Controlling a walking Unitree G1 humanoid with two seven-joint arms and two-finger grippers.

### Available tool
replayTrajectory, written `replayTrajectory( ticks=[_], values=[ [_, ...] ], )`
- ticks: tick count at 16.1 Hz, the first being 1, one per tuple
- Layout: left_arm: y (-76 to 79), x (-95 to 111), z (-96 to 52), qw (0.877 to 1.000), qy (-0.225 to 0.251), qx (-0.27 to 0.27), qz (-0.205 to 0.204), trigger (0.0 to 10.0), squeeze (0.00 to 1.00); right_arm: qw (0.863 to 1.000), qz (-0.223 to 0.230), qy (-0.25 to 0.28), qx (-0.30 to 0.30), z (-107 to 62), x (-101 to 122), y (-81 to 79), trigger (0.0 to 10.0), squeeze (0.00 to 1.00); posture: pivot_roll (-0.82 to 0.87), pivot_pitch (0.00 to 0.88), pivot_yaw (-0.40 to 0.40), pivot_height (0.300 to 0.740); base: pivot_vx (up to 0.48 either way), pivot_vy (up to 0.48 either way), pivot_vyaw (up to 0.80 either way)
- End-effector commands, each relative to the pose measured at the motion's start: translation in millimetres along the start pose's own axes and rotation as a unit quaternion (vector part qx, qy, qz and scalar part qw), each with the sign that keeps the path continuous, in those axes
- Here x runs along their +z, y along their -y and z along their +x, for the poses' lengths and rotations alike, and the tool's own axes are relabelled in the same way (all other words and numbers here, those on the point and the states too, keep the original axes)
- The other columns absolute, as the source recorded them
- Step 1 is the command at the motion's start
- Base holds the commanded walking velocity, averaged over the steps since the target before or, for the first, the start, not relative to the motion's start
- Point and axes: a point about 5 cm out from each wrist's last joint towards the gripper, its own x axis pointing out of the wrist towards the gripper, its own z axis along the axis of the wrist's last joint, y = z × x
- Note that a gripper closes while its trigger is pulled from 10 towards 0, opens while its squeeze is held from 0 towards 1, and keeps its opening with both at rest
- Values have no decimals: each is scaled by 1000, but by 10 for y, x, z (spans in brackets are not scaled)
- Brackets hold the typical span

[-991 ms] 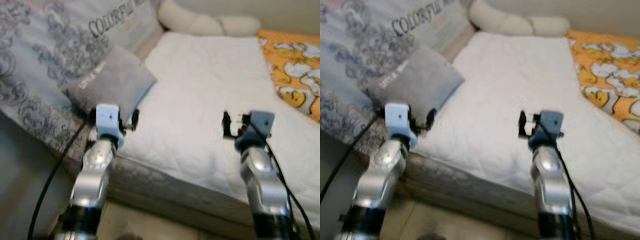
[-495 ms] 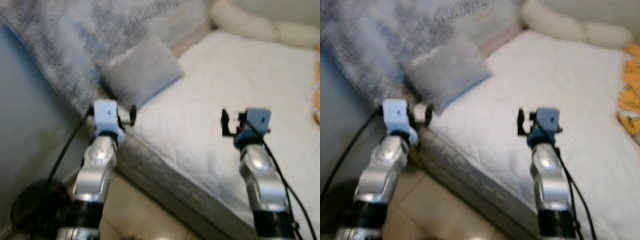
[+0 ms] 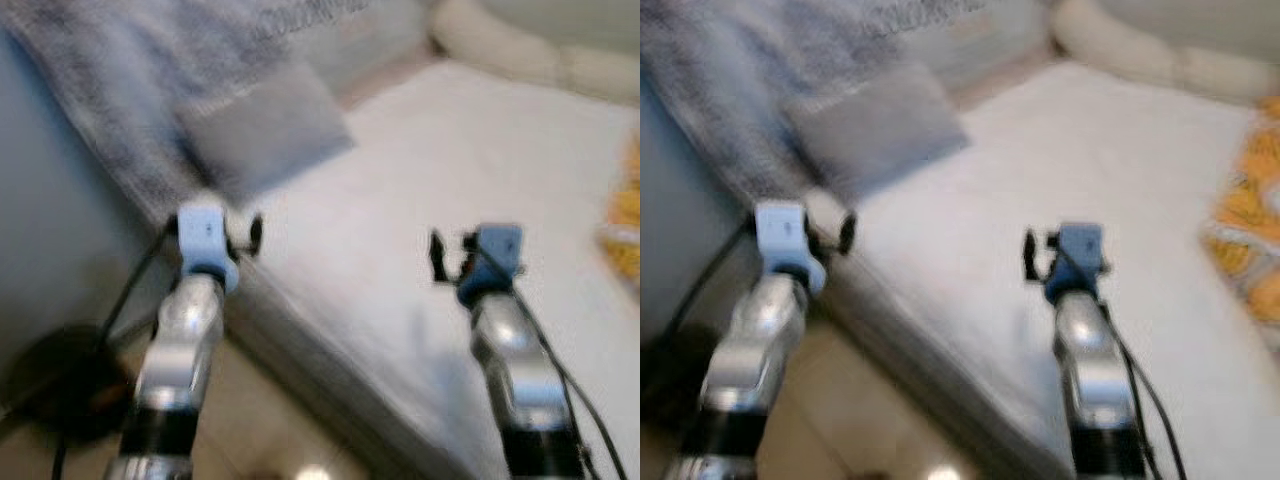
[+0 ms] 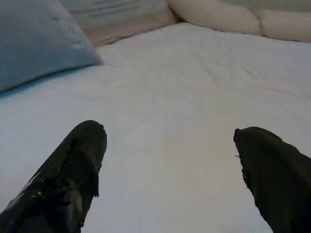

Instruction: Clean up the room

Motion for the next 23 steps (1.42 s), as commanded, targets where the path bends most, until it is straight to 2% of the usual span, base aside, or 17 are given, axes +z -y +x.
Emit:
replayTrajectory(
  ticks=[1,4,12,17,23],
  values=[
    [53,34,2,1000,8,-13,3,10000,988,1000,-3,5,-10,-3,45,58,10000,1000,-1,0,24,740,0,-349,-800],
    [76,39,-1,1000,8,-22,10,10000,984,1000,-1,2,-5,-22,44,34,10000,1000,1,0,26,740,0,-330,-800],
    [42,42,4,999,10,-23,24,10000,988,1000,-11,3,8,-26,67,-9,10000,1000,1,0,24,740,0,0,-800],
    [40,47,17,1000,11,-15,21,10000,992,999,-14,28,23,-14,143,-40,10000,1000,-1,0,31,740,0,-254,0],
    [40,73,49,1000,14,-13,21,10000,992,999,-25,19,15,10,130,-19,10000,1000,3,0,29,740,0,-471,0]
  ],
)
